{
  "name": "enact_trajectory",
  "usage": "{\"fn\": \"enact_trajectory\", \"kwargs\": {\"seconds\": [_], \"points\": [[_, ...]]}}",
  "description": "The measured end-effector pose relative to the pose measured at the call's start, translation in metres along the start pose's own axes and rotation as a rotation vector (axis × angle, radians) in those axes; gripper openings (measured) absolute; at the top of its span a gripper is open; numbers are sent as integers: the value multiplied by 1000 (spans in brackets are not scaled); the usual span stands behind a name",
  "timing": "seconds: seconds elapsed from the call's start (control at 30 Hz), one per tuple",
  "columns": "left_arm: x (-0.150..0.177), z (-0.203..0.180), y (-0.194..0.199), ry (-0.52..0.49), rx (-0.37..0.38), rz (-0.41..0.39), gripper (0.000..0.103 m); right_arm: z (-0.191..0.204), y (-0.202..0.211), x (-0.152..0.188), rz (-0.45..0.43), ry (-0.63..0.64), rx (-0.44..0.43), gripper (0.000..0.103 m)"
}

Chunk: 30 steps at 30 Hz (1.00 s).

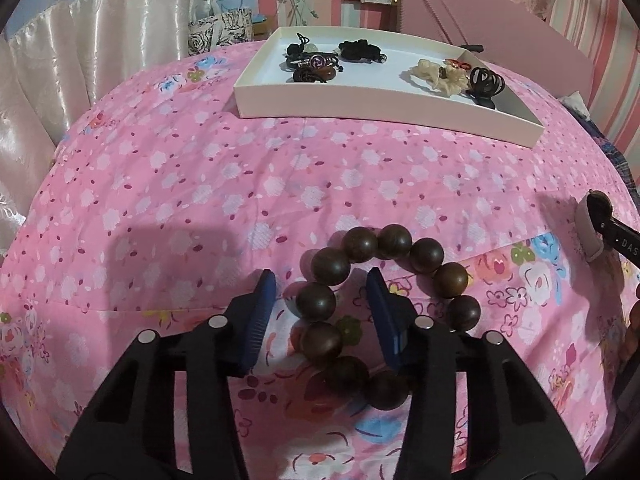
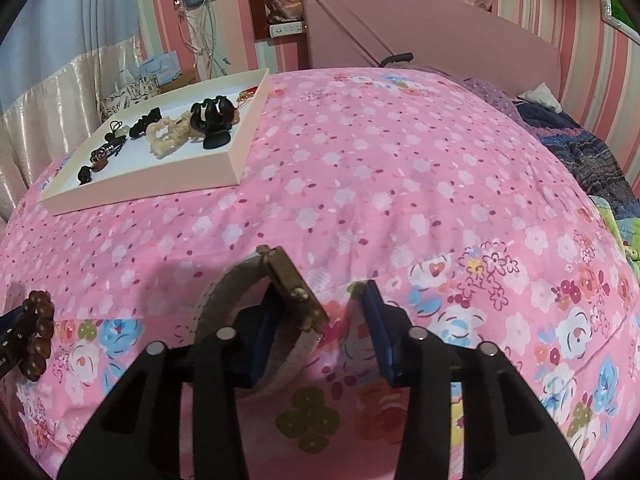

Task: Organize jewelry
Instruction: 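Grasp the brown bead bracelet with the left tool while the right tool grasps the white watch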

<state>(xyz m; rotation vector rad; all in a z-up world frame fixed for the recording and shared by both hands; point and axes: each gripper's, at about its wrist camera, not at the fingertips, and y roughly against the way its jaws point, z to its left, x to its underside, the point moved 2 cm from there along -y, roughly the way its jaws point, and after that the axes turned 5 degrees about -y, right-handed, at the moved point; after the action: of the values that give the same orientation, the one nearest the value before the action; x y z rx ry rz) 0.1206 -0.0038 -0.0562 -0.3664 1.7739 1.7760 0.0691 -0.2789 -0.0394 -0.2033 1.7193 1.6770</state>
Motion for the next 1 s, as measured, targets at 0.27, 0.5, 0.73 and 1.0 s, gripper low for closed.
{"fn": "enact_trajectory", "kwargs": {"seconds": [0.27,0.5,0.73,1.0], "points": [[-2,-3,-1,-21,-2,-10,24,2,1,1,-1,-2,-43,23],[-5,-1,-1,-4,17,-19,24,4,3,1,-4,-7,-56,21],[-10,0,4,21,12,-31,23,19,7,-3,-7,19,-60,19],[-26,-6,29,-7,17,-111,23,42,18,-27,-20,48,-111,18]]}}
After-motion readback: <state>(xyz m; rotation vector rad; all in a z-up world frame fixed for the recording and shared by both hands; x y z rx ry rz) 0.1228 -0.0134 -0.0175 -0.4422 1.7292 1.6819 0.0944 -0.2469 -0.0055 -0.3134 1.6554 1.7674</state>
